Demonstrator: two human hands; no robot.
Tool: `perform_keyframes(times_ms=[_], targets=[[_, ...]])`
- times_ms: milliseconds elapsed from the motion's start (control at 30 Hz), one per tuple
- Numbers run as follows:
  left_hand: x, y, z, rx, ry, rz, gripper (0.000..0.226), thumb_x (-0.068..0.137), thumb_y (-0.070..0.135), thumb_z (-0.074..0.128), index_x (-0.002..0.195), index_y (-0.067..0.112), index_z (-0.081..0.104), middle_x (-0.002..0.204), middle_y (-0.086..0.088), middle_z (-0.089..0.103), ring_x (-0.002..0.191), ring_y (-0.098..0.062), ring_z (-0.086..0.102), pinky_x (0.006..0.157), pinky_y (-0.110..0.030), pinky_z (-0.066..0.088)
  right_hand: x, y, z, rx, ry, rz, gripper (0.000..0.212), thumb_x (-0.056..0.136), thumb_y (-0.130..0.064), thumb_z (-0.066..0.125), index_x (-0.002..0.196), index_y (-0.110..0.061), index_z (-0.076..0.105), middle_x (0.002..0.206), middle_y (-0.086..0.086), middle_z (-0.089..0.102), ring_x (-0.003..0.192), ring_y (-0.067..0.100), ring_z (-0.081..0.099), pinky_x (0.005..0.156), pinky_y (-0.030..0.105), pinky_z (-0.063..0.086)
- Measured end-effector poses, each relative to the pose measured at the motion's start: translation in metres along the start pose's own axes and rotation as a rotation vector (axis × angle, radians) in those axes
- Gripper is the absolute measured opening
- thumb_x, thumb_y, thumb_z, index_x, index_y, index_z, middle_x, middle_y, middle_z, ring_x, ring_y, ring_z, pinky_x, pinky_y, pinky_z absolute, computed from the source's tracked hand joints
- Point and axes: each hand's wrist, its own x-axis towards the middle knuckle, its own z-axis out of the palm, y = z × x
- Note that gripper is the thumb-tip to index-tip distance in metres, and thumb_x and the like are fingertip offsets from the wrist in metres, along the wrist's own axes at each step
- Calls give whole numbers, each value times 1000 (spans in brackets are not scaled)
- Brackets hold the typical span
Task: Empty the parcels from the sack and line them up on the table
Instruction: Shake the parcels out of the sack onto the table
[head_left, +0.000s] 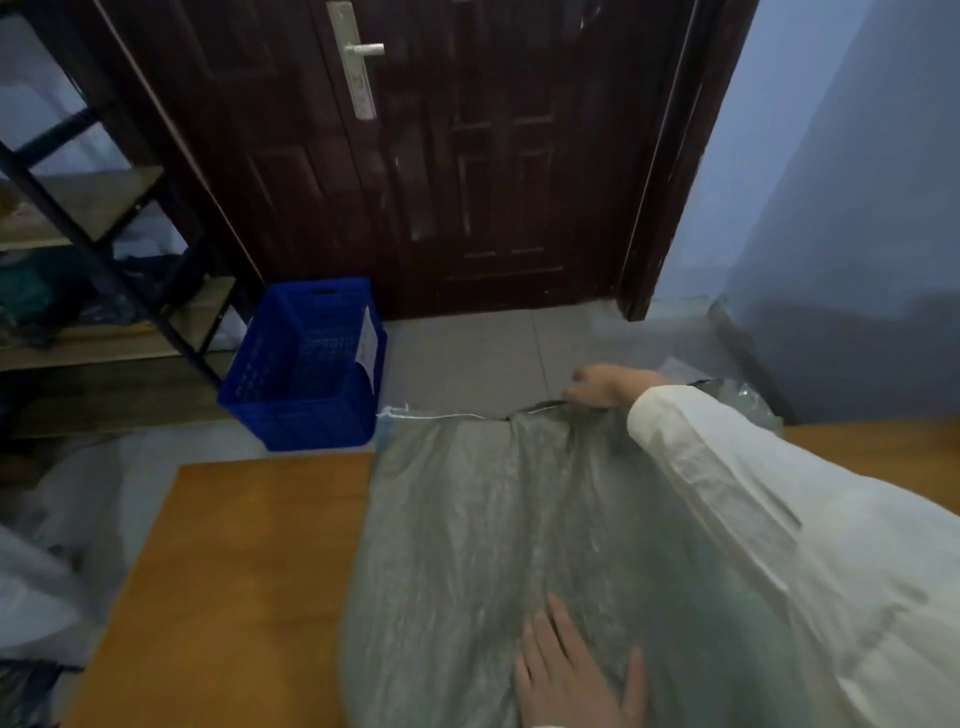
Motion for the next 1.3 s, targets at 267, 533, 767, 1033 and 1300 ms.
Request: perform_keyframes(times_ms=[267,533,767,1033,1300], targets=[[54,10,11,-47,40,19,74,54,68,44,97,13,68,81,-3,66,80,-17,40,69,-30,33,52,-13,14,-161,-165,-6,52,82,-53,39,117,-20,61,129,5,58,115,29,55,100,42,42],[56,5,24,-109,163,25,56,75,68,37,71,21,67,60,2,59,68,-13,40,61,-29,28,72,2,8,-55,-240,20,76,68,-71,48,128,-24,54,138,2,51,124,27,48,107,44,34],[61,10,18,-109,342,226,35,97,45,16,72,27,32,54,6,51,63,-10,35,58,-26,25,64,23,3,-7,-161,-138,42,93,-47,46,110,-14,65,119,7,61,103,24,55,90,30,39],[48,15,-5,-90,61,126,39,100,31,13,79,18,43,46,1,53,53,-14,41,41,-24,31,9,42,-34,86,18,-302,28,97,-32,46,81,-14,62,88,3,56,83,20,51,74,28,35],[28,47,-38,-342,-178,-254,29,93,52,24,114,33,18,112,-7,68,102,-28,64,81,-30,47,-68,57,-63,12,399,-417,32,97,-38,40,85,-14,56,94,9,65,89,26,59,73,37,45]])
